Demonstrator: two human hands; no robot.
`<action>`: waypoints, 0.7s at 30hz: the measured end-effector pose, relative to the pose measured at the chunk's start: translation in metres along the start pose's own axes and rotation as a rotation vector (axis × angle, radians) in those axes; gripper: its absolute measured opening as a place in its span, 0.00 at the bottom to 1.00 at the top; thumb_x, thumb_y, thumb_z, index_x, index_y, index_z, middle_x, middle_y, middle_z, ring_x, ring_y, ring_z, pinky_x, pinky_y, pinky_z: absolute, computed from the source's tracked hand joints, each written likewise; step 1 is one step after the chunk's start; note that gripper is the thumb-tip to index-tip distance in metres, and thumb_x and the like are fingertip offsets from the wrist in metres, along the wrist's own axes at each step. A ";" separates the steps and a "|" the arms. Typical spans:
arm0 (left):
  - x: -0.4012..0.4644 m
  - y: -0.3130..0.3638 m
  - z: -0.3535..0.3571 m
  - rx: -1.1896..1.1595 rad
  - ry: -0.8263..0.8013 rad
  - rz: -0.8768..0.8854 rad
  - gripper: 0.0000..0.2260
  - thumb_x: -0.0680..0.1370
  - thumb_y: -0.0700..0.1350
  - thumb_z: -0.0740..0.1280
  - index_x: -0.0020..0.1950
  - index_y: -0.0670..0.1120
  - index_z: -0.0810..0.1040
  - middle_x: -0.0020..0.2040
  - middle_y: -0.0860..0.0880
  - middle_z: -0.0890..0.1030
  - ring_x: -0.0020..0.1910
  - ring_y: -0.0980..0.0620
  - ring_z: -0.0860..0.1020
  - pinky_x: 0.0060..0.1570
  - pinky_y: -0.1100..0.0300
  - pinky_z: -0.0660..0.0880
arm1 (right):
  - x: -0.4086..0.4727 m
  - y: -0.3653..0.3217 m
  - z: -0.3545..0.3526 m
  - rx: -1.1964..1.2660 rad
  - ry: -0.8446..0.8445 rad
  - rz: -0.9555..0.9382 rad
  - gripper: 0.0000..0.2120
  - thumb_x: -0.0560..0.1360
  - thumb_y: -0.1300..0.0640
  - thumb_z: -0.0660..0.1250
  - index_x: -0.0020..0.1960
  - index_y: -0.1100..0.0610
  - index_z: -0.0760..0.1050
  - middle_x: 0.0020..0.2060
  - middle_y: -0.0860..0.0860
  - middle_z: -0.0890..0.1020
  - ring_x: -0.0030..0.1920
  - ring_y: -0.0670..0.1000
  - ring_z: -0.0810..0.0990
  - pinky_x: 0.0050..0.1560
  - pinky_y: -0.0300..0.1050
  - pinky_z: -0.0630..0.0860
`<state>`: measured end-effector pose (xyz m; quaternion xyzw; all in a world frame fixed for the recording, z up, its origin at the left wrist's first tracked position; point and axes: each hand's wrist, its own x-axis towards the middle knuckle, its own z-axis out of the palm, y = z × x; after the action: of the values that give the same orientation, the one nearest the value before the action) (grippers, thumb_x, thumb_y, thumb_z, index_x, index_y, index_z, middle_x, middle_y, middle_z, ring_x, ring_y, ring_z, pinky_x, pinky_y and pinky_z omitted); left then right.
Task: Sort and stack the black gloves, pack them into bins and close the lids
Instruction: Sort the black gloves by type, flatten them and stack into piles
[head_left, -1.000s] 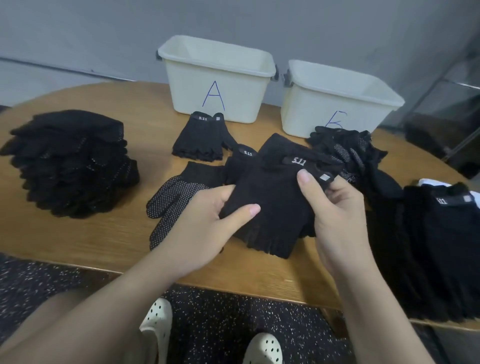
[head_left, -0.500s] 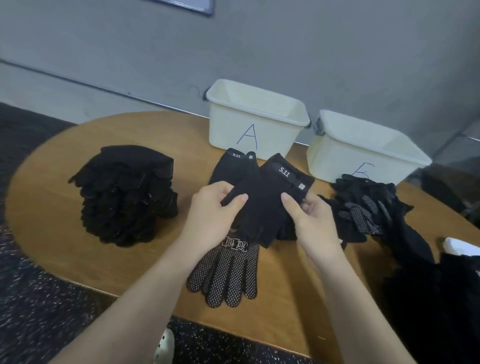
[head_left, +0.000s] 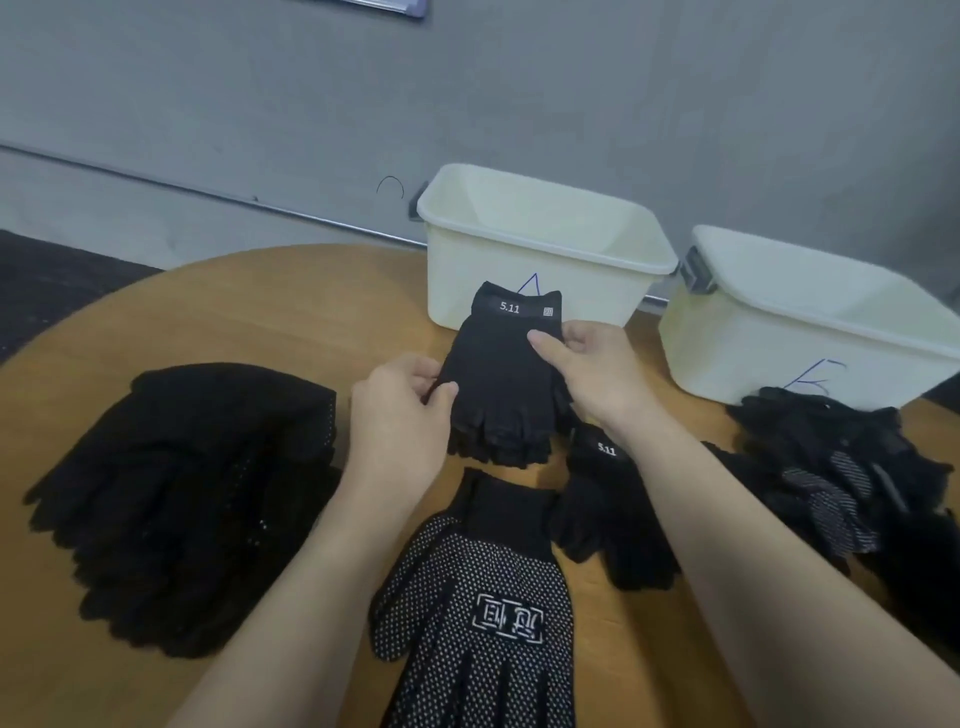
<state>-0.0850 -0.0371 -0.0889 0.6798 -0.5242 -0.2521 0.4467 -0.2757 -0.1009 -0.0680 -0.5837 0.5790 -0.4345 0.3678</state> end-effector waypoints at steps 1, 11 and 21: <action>0.004 0.000 0.001 0.005 0.005 -0.003 0.07 0.81 0.44 0.70 0.59 0.47 0.82 0.42 0.58 0.79 0.40 0.61 0.77 0.41 0.66 0.72 | 0.004 0.001 0.001 -0.027 0.003 -0.003 0.08 0.81 0.57 0.70 0.51 0.61 0.84 0.46 0.52 0.88 0.49 0.50 0.88 0.57 0.53 0.83; 0.006 -0.008 0.010 0.054 -0.038 0.024 0.13 0.82 0.43 0.68 0.67 0.44 0.78 0.53 0.46 0.84 0.57 0.48 0.81 0.50 0.60 0.73 | 0.010 0.009 0.006 -0.231 -0.007 0.043 0.07 0.79 0.48 0.71 0.45 0.50 0.81 0.39 0.40 0.83 0.37 0.33 0.81 0.39 0.26 0.74; 0.005 -0.021 0.018 0.245 -0.094 0.409 0.23 0.84 0.50 0.54 0.77 0.45 0.71 0.78 0.44 0.69 0.77 0.43 0.65 0.75 0.48 0.60 | -0.013 -0.002 0.006 -0.936 0.074 -0.496 0.25 0.82 0.41 0.62 0.72 0.56 0.73 0.70 0.52 0.74 0.71 0.54 0.70 0.69 0.54 0.70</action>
<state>-0.0880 -0.0466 -0.1153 0.5963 -0.6976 -0.1223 0.3778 -0.2689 -0.0881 -0.0698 -0.7893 0.5680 -0.2236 -0.0666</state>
